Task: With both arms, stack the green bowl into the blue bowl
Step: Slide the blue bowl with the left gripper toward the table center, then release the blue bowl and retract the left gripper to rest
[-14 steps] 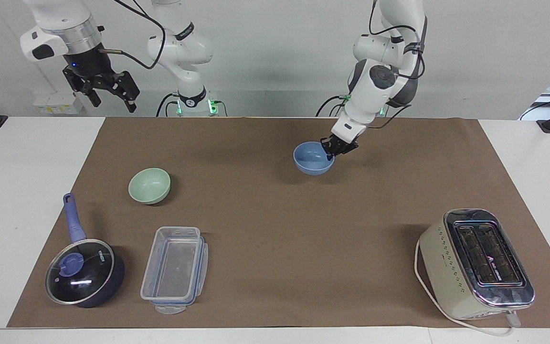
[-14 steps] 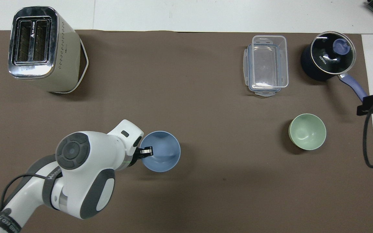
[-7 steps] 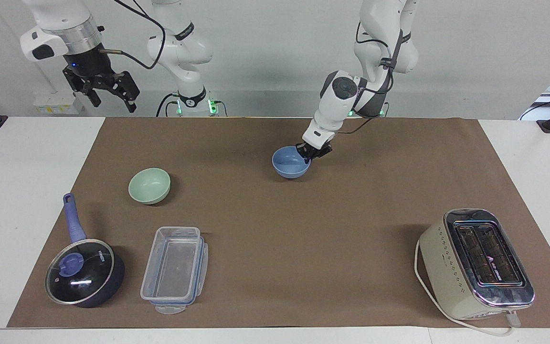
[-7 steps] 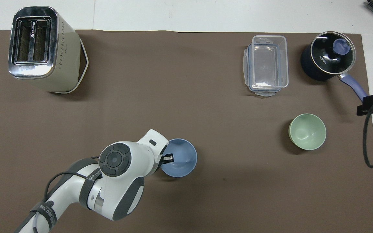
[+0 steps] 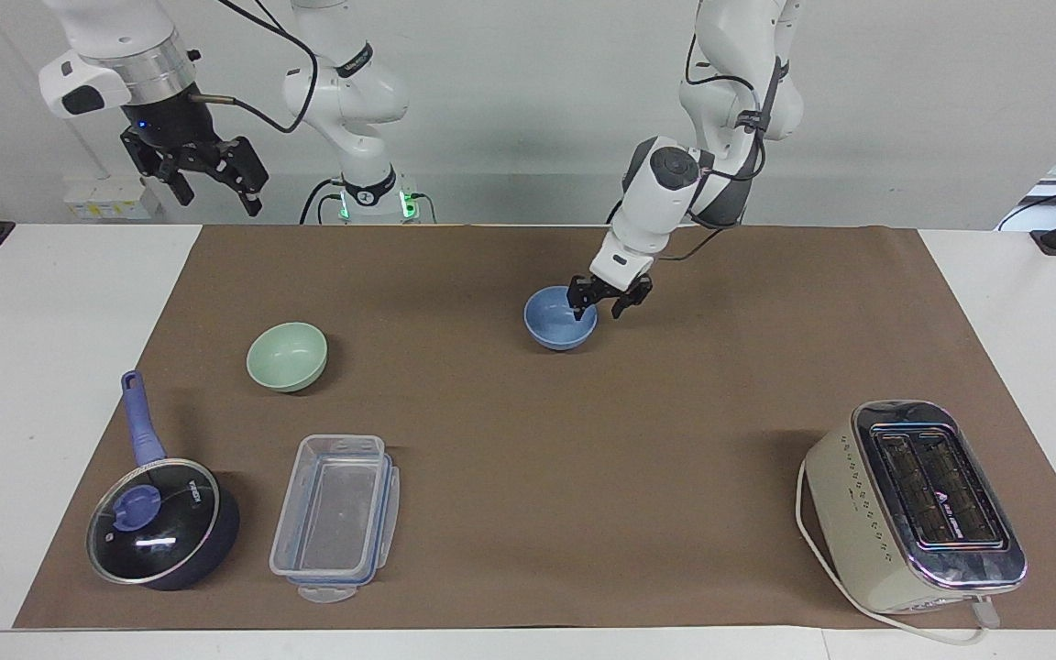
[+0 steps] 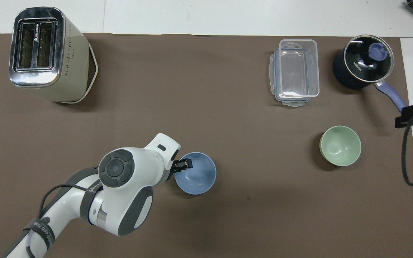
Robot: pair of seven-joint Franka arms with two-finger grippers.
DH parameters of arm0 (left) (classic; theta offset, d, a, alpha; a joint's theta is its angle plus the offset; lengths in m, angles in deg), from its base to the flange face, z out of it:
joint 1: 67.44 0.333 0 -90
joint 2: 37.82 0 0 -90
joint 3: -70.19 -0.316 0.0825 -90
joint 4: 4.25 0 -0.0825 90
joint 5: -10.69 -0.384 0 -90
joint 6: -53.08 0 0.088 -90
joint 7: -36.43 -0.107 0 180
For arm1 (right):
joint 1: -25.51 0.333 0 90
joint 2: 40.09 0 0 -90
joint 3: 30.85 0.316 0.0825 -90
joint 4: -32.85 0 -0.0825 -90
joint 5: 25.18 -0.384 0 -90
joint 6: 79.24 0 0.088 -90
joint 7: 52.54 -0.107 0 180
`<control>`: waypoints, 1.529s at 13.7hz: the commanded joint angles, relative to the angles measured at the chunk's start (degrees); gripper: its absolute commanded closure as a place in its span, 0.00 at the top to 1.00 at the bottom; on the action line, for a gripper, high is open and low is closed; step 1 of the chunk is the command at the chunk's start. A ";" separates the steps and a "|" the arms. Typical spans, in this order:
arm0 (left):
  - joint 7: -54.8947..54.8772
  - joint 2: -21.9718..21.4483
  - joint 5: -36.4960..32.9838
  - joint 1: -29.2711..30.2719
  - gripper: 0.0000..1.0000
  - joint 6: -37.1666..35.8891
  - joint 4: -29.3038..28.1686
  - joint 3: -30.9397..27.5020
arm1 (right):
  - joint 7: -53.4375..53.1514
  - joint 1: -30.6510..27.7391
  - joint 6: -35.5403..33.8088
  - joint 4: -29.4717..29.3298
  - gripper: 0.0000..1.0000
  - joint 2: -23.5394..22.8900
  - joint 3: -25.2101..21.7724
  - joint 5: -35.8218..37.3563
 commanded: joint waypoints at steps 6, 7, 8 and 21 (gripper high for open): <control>-13.58 0.13 -3.51 15.34 1.00 -14.99 12.43 0.08 | 1.50 -0.78 3.64 4.72 1.00 2.77 0.04 -1.36; -17.45 0.04 -3.51 18.32 1.00 -18.50 14.81 0.08 | 1.50 -0.78 4.26 5.42 1.00 3.21 0.04 -1.36; -20.71 -0.13 -3.51 20.61 1.00 -21.75 16.92 -0.01 | 1.50 -0.87 4.88 6.13 1.00 3.56 -0.05 -1.36; -32.43 -0.31 -17.05 29.07 1.00 -50.35 42.43 -0.18 | 11.95 -9.21 29.83 25.98 1.00 1.55 -0.05 -1.45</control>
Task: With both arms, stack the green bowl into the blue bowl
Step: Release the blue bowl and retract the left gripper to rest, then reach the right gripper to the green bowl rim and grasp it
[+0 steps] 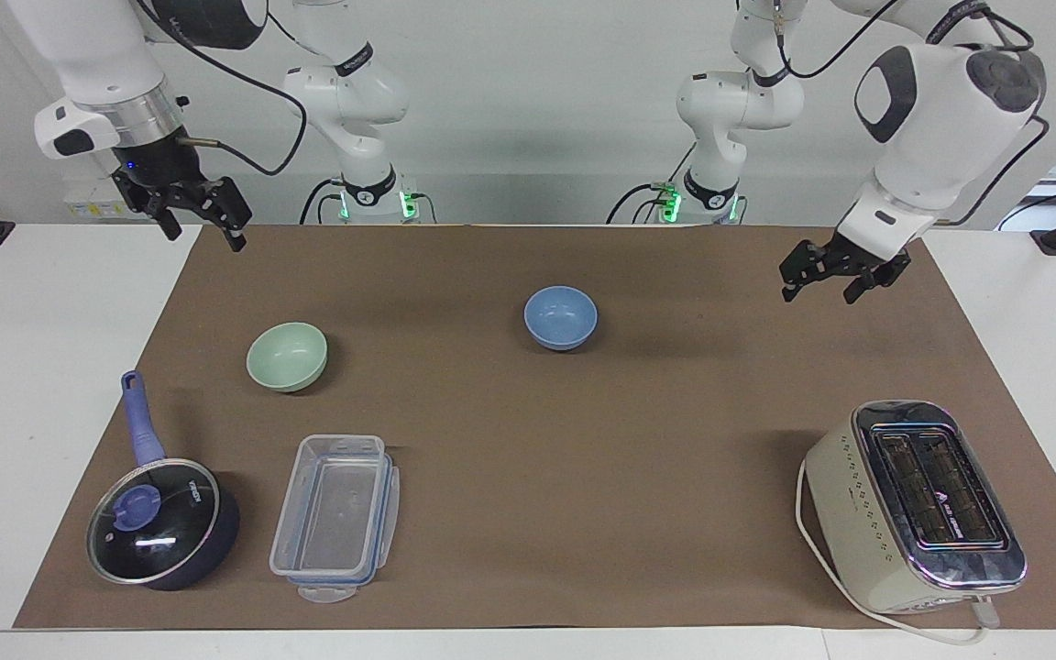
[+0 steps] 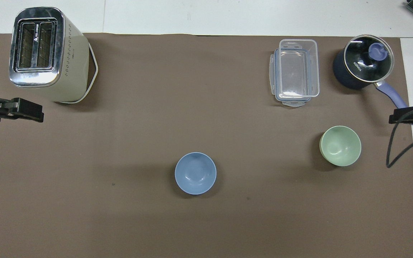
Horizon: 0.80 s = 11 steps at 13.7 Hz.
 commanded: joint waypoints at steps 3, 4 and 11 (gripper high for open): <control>-0.36 0.80 -0.87 0.36 1.00 -1.56 1.31 0.46 | 4.73 -2.73 7.60 6.45 1.00 -2.41 0.33 -2.50; -0.36 0.80 -0.87 0.36 1.00 -1.56 1.31 0.46 | 6.22 -3.26 8.56 7.50 1.00 -3.29 0.25 -3.64; -0.36 0.80 -0.78 0.80 1.00 -1.56 1.31 0.46 | 7.47 -2.91 20.43 15.86 1.00 -6.37 0.33 -4.00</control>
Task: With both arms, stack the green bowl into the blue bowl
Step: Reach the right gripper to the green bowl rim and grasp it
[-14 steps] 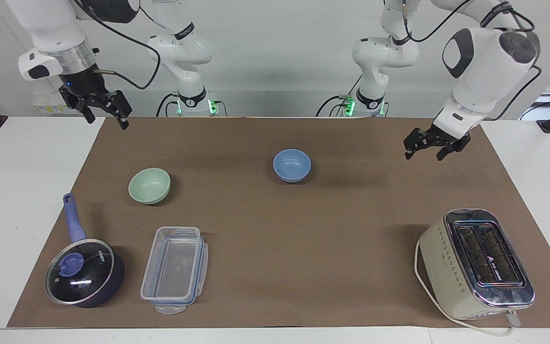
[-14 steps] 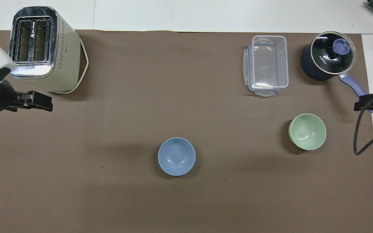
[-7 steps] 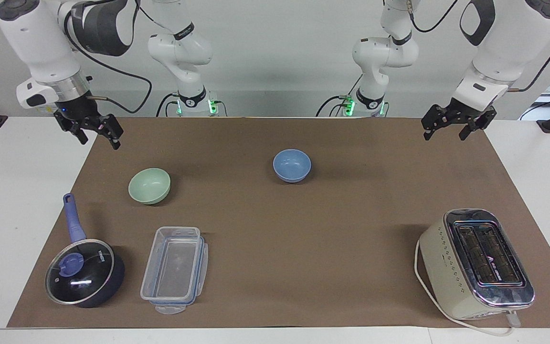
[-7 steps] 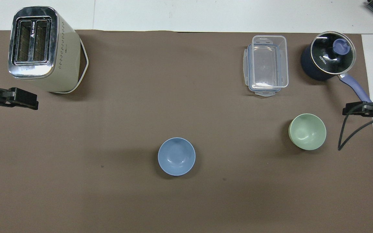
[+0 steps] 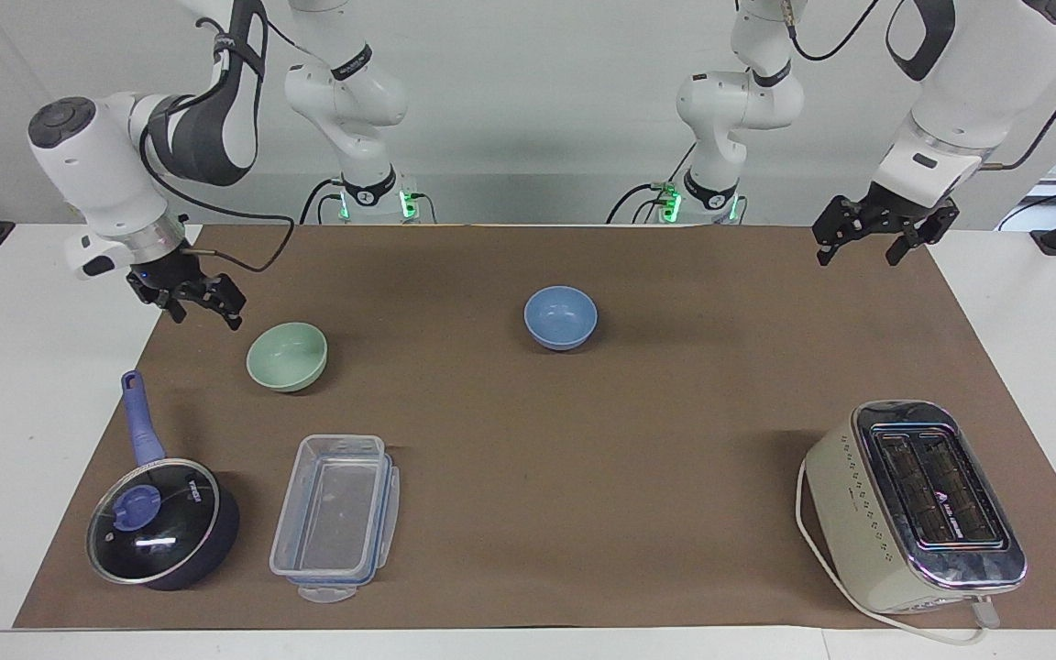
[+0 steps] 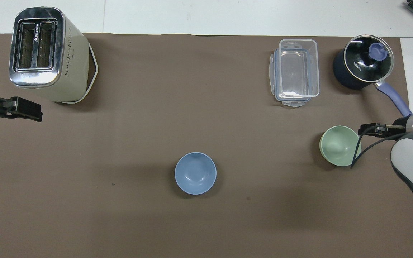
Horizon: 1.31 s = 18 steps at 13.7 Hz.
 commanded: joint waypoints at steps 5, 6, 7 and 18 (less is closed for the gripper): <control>-0.35 0.45 -0.73 0.62 1.00 -1.40 1.10 0.40 | 2.49 -0.40 5.55 4.23 1.00 -2.07 0.27 -1.21; -0.35 0.45 -0.73 0.71 1.00 -1.40 1.10 0.40 | 3.97 -0.40 7.04 5.28 1.00 -2.16 0.27 -1.21; -0.35 0.45 -0.73 0.71 1.00 -1.40 1.10 0.40 | 4.68 -0.40 7.75 5.82 1.00 -2.33 0.27 -1.30; -0.35 0.45 -0.73 0.62 1.00 -1.40 1.10 0.40 | 9.26 -0.67 8.37 7.84 0.79 -3.13 0.27 -1.48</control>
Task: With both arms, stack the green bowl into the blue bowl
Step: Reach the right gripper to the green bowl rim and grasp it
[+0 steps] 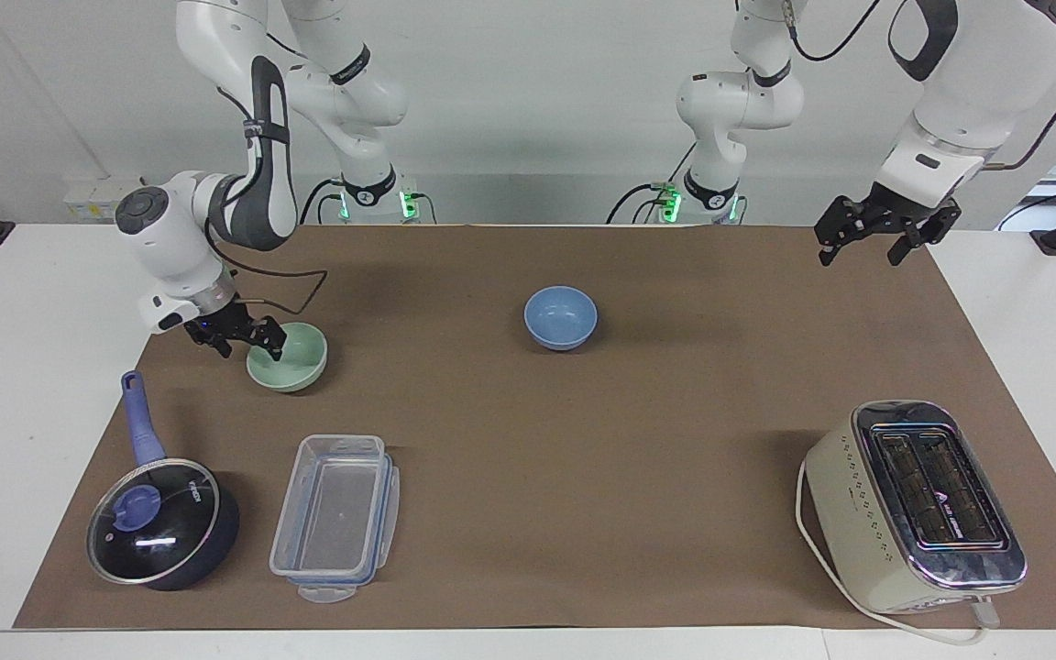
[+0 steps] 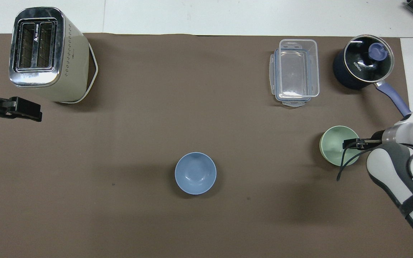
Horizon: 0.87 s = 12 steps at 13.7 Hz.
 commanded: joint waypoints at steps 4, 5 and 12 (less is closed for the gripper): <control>-0.35 0.45 -0.82 0.65 1.00 -1.36 1.10 0.40 | 4.58 -0.73 0.18 0.72 0.06 0.21 0.34 -1.17; -0.35 0.45 -0.73 0.65 1.00 -1.36 1.10 0.40 | 4.58 -0.73 -0.17 0.71 0.00 0.21 0.25 -1.87; -0.35 0.45 -0.82 0.65 1.00 -1.36 1.10 0.40 | 4.58 -0.82 -1.31 -0.25 0.00 0.47 0.25 -4.07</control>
